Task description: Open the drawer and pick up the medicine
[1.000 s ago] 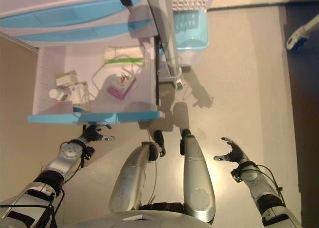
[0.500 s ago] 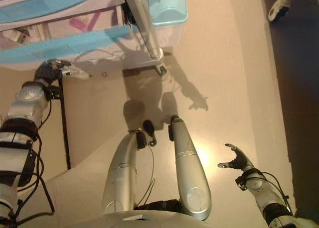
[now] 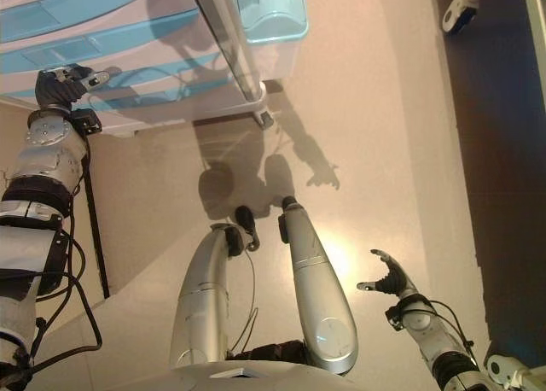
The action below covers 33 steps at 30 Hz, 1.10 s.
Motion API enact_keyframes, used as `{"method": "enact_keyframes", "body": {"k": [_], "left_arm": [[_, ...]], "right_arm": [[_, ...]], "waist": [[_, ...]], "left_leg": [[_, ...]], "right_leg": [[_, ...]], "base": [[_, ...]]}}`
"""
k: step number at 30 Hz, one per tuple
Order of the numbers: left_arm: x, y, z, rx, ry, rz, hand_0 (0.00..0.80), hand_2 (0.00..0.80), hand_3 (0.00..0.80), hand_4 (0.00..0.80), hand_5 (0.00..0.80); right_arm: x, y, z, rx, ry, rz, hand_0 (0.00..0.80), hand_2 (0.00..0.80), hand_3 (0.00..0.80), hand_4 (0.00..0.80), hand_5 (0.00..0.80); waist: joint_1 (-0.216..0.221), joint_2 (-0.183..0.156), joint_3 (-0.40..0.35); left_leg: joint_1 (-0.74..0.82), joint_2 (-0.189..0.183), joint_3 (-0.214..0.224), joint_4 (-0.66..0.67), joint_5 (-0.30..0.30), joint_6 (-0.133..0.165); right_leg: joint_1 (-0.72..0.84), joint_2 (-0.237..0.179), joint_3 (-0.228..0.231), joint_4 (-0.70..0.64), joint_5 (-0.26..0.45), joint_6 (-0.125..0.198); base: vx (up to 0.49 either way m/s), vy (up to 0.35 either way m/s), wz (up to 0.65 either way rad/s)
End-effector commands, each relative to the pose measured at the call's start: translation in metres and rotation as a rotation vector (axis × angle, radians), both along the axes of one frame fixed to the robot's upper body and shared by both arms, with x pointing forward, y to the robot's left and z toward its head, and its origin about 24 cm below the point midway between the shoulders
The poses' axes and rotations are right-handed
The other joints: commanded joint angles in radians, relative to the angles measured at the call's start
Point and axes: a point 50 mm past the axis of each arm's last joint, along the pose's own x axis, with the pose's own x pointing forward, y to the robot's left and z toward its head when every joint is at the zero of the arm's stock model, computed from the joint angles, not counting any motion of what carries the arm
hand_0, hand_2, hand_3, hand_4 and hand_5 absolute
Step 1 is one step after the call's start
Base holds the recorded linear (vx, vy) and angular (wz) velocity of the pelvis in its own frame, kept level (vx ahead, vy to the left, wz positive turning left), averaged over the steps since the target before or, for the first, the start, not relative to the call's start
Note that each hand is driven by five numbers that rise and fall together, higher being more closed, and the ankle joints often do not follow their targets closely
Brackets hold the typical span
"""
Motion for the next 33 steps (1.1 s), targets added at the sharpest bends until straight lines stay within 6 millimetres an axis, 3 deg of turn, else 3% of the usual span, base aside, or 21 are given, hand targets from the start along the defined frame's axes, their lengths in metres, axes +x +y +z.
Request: {"method": "enact_keyframes", "body": {"k": [1,5,9,12,16,20,24,27,30,33], "left_arm": [[-0.006,0.005,0.018,0.019,-0.136,-0.034,0.000,0.000,0.000,0.000,0.000],[-0.009,0.003,-0.019,0.034,-0.019,-0.132,0.000,0.000,0.000,0.000,0.000],[-0.024,-0.008,-0.075,-0.021,0.089,-0.307,0.000,0.000,0.000,0.000,0.000],[-0.045,-0.024,-0.128,-0.130,0.151,-0.418,0.000,0.000,0.000,0.000,0.000],[-0.092,-0.048,-0.210,-0.310,0.293,-0.467,0.000,0.000,0.000,0.000,0.000],[-0.156,-0.062,-0.274,-0.437,0.454,-0.428,0.000,0.000,0.000,0.000,0.000],[-0.210,-0.067,-0.315,-0.493,0.677,-0.390,0.000,0.000,0.000,0.000,0.000],[-0.242,-0.078,-0.334,-0.544,0.807,-0.388,0.000,0.000,0.000,0.000,0.000],[-0.265,-0.085,-0.345,-0.555,0.911,-0.400,0.000,0.000,0.000,0.000,0.000],[-0.274,-0.099,-0.350,-0.431,1.022,-0.554,0.000,0.000,0.000,0.000,0.000]], "right_arm": [[-0.012,0.001,-0.006,0.000,0.018,0.004,0.000,0.000,0.000,0.000,0.000],[-0.011,0.005,-0.006,0.009,0.009,0.022,0.000,0.000,0.000,0.000,0.000],[-0.010,0.009,-0.004,0.059,-0.026,0.012,0.000,0.000,0.000,0.000,0.000],[-0.014,0.009,-0.006,0.081,-0.034,-0.010,0.000,0.000,0.000,0.000,0.000],[-0.024,0.009,-0.013,0.131,-0.022,-0.060,0.000,0.000,0.000,0.000,0.000],[-0.042,0.005,-0.024,0.238,0.076,-0.128,0.000,0.000,0.000,0.000,0.000],[-0.071,0.012,-0.046,0.428,0.242,-0.221,0.000,0.000,0.000,0.000,0.000],[-0.084,0.017,-0.056,0.446,0.295,-0.235,0.000,0.000,0.000,0.000,0.000],[-0.089,0.020,-0.060,0.431,0.323,-0.238,0.000,0.000,0.000,0.000,0.000],[-0.085,0.022,-0.061,0.413,0.336,-0.231,0.000,0.000,0.000,0.000,0.000]], "waist": [[-0.021,0.003,-0.096],[-0.012,0.009,-0.094],[0.018,0.015,-0.102],[0.046,0.022,-0.119],[0.089,0.022,-0.164],[0.122,0.018,-0.227],[0.149,0.020,-0.310],[0.170,0.025,-0.357],[0.188,0.032,-0.385],[0.201,0.040,-0.398]], "left_leg": [[0.092,-0.034,0.050,-0.099,-0.064,0.053],[0.126,-0.037,0.052,-0.140,-0.050,0.047],[0.189,-0.046,0.055,-0.219,0.001,0.044],[0.261,-0.062,0.036,-0.274,0.017,0.032],[0.371,-0.086,-0.004,-0.360,0.046,0.014],[0.492,-0.093,-0.052,-0.479,0.082,-0.002],[0.607,-0.086,-0.078,-0.618,0.124,-0.019],[0.680,-0.078,-0.083,-0.705,0.146,-0.031],[0.729,-0.068,-0.085,-0.777,0.165,-0.040],[0.759,-0.053,-0.088,-0.853,0.199,-0.048]], "right_leg": [[0.042,0.030,0.010,-0.124,0.044,0.015],[0.076,0.026,0.008,-0.153,0.052,0.023],[0.140,0.012,-0.007,-0.219,0.090,0.026],[0.224,-0.010,-0.028,-0.279,0.095,0.032],[0.358,-0.049,-0.063,-0.382,0.109,0.042],[0.502,-0.060,-0.096,-0.502,0.121,0.047],[0.635,-0.052,-0.123,-0.640,0.144,0.053],[0.723,-0.051,-0.146,-0.730,0.160,0.063],[0.772,-0.049,-0.172,-0.776,0.166,0.071],[0.801,-0.043,-0.196,-0.804,0.169,0.075]], "base": [[0.000,0.000,0.00],[-0.009,-0.014,0.01],[-0.078,-0.092,0.00],[0.018,-0.101,0.08],[0.057,-0.121,0.20],[0.048,-0.103,0.19],[0.028,-0.103,0.24],[0.030,-0.050,0.23],[-0.056,-0.019,0.16],[-0.130,-0.006,0.12]]}}
